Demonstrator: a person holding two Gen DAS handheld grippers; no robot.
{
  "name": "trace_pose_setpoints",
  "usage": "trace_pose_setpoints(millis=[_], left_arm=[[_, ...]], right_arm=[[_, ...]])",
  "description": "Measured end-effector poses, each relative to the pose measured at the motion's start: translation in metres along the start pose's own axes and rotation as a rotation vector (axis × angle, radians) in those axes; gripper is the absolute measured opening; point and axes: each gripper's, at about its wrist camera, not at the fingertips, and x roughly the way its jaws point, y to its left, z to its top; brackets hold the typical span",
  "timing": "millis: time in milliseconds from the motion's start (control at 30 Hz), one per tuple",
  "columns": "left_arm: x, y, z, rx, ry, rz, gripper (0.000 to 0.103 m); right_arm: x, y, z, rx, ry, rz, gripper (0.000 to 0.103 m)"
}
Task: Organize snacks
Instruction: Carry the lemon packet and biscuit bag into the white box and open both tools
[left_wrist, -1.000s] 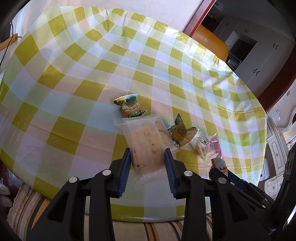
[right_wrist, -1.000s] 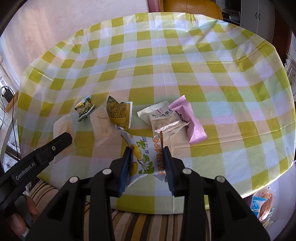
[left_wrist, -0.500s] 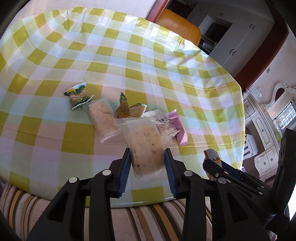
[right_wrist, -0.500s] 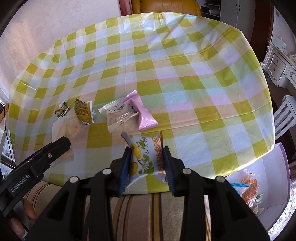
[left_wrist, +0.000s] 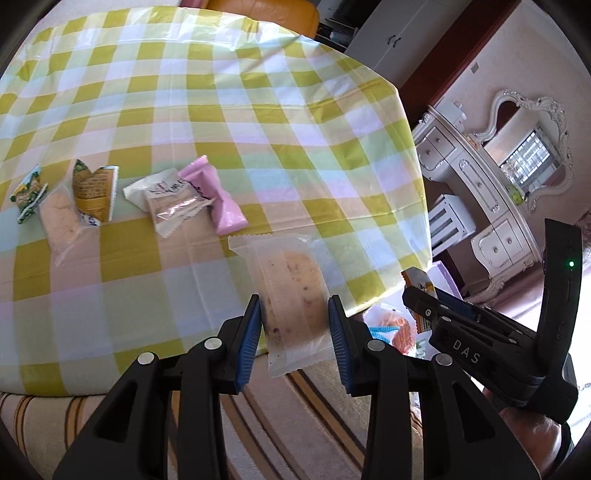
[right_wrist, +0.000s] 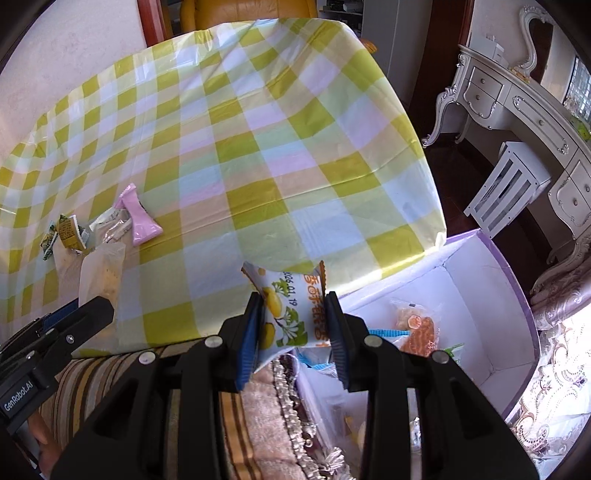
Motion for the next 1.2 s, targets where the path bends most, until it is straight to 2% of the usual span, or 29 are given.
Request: trace_pose_setpoints(millis=[133, 500, 733, 1067, 1200], left_arm=[[0.019, -0.028, -0.004, 0.051, 0.061, -0.065, 0.035], [0.063, -0.091, -0.016, 0.162, 0.199, -0.179, 0.035], [0.090, -0.123, -0.025, 0.232, 0.280, -0.207, 0.035], [0.121, -0.148, -0.033, 0.282, 0.366, -0.219, 0.035], [0.128, -0.151, -0.035, 0.289, 0.391, -0.214, 0.035]], right_arm=[[0.004, -0.029, -0.009, 0.047, 0.020, -0.040, 0.035], [0.022, -0.097, -0.033, 0.182, 0.072, -0.128, 0.035], [0.037, -0.127, -0.049, 0.253, 0.113, -0.150, 0.035], [0.061, -0.159, -0.068, 0.337, 0.167, -0.175, 0.037], [0.064, -0.166, -0.075, 0.354, 0.175, -0.189, 0.042]])
